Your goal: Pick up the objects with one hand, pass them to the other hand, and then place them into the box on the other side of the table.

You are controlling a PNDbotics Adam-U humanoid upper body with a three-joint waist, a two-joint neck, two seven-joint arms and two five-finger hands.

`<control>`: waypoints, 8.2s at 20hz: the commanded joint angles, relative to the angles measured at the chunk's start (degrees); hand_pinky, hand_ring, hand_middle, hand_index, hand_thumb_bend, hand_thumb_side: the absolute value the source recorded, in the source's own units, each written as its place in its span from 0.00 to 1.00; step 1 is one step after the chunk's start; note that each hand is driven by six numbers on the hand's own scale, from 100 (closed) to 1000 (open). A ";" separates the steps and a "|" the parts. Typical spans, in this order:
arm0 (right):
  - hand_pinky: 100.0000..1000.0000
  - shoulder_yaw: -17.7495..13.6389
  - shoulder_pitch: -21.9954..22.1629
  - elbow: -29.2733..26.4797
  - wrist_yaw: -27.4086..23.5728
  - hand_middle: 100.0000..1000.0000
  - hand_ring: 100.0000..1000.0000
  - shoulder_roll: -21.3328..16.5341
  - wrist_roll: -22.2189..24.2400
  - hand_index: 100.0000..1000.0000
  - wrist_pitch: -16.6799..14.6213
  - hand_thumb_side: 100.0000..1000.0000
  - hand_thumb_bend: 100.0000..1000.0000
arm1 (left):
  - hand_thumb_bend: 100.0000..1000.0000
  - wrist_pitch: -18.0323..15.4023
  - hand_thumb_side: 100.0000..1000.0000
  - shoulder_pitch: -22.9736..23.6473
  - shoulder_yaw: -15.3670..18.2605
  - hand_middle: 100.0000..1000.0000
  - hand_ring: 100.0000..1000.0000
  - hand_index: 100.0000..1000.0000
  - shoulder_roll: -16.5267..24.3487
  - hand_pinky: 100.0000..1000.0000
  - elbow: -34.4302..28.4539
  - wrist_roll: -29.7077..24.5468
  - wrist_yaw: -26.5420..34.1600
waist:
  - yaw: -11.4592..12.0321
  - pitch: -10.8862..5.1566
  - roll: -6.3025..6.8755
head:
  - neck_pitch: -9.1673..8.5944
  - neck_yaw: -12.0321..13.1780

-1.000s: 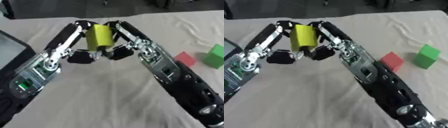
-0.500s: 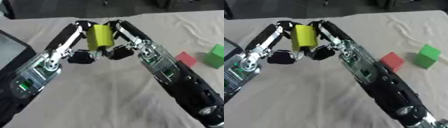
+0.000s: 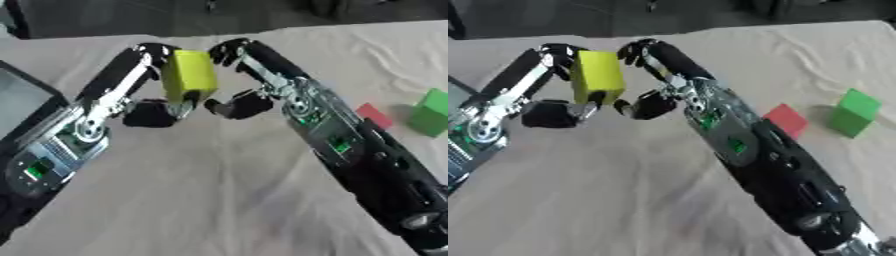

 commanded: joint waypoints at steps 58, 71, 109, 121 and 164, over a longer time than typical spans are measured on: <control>0.63 -5.65 -0.69 -3.38 -9.07 0.65 0.71 -6.65 -14.45 0.74 6.39 0.00 0.07 | 0.00 2.76 0.10 14.35 22.65 0.43 0.65 0.44 21.96 0.67 13.70 5.82 -3.36 | 0.03 -0.54 -1.82 | -2.58 13.16; 0.63 -5.81 -0.45 -3.75 -9.63 0.65 0.70 -7.09 -14.84 0.74 6.69 0.00 0.06 | 0.23 3.83 0.42 12.67 24.43 0.72 0.93 0.88 19.61 0.87 24.12 -0.53 -12.31 | -0.24 -0.69 -1.90 | -2.35 12.45; 0.80 -7.01 3.34 -5.57 -19.29 0.81 0.83 -31.33 -2.22 0.82 3.41 0.00 0.32 | 0.00 2.77 0.50 21.19 26.99 0.71 0.93 0.74 21.36 0.85 -9.35 0.07 7.75 | -1.65 -1.24 -2.75 | -1.04 -0.38; 0.93 -8.19 13.03 -9.93 -22.47 0.84 0.89 -49.98 9.26 0.86 -7.85 0.03 0.34 | 0.00 3.40 0.50 21.78 25.78 0.70 0.93 0.72 22.33 0.85 -11.50 -0.04 9.28 | -1.23 -0.30 -3.15 | -0.90 -0.91; 0.96 0.29 5.69 3.81 -10.89 0.82 0.88 -41.80 30.71 0.89 -21.15 0.13 0.39 | 0.00 3.88 0.49 22.73 24.62 0.67 0.91 0.70 20.77 0.84 -11.56 1.36 8.98 | -0.86 0.62 -1.41 | -0.17 -3.29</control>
